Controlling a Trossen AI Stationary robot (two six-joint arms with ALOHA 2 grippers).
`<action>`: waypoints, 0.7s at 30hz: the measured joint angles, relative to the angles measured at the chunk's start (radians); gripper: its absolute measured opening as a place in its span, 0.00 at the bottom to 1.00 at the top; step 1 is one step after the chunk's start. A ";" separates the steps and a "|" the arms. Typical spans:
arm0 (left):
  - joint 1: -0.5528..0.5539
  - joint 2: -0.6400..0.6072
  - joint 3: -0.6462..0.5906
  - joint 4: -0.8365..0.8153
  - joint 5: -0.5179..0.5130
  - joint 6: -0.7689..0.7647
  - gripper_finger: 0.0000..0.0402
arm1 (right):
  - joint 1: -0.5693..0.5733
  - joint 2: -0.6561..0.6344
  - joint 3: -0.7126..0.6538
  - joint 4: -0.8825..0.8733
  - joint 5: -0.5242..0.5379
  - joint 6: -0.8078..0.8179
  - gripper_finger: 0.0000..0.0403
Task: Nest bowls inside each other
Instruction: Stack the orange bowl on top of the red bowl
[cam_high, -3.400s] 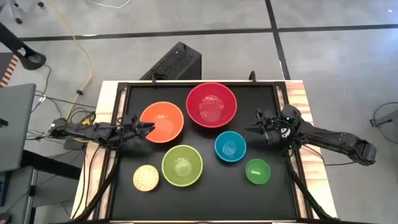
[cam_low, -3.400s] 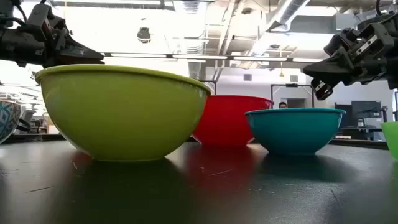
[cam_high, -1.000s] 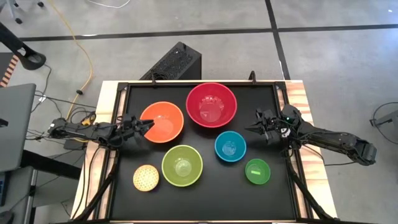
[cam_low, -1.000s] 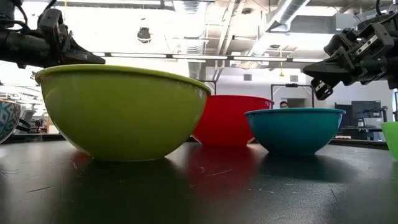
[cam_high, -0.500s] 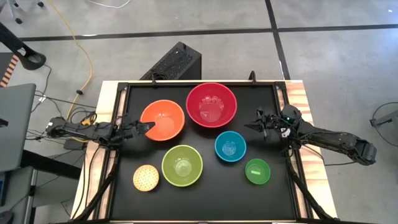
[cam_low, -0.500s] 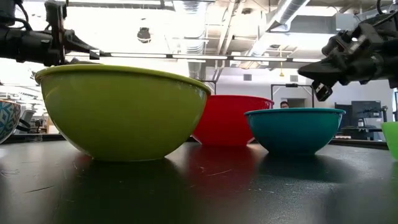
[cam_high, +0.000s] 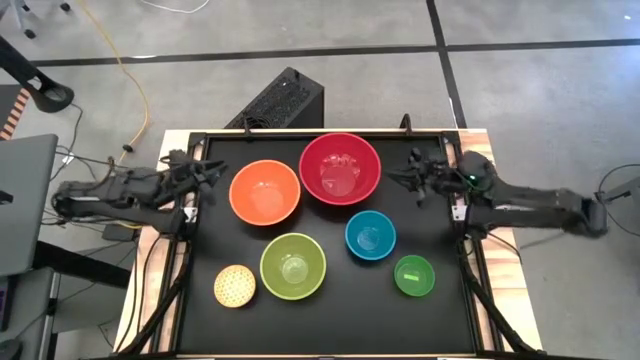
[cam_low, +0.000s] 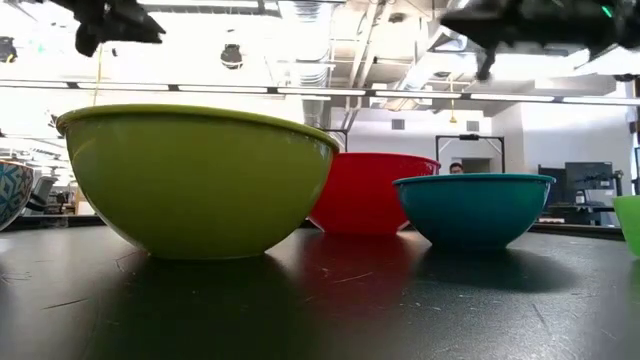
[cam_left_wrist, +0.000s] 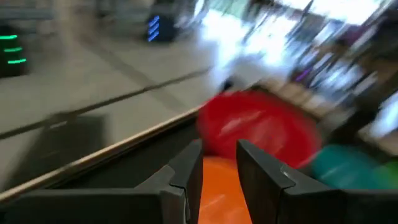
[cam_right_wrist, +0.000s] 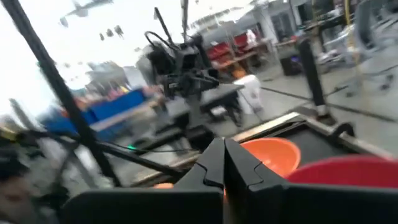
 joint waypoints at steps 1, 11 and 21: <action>0.029 0.024 0.026 -0.053 0.013 0.000 0.22 | 0.038 0.065 0.060 -0.025 0.041 -0.046 0.06; 0.333 0.207 0.052 -0.146 0.349 0.093 0.24 | 0.212 0.683 0.719 -0.413 0.081 -0.346 0.19; 0.388 0.200 0.054 -0.155 0.501 0.193 0.43 | 0.232 1.191 1.399 -1.141 0.088 -0.687 0.41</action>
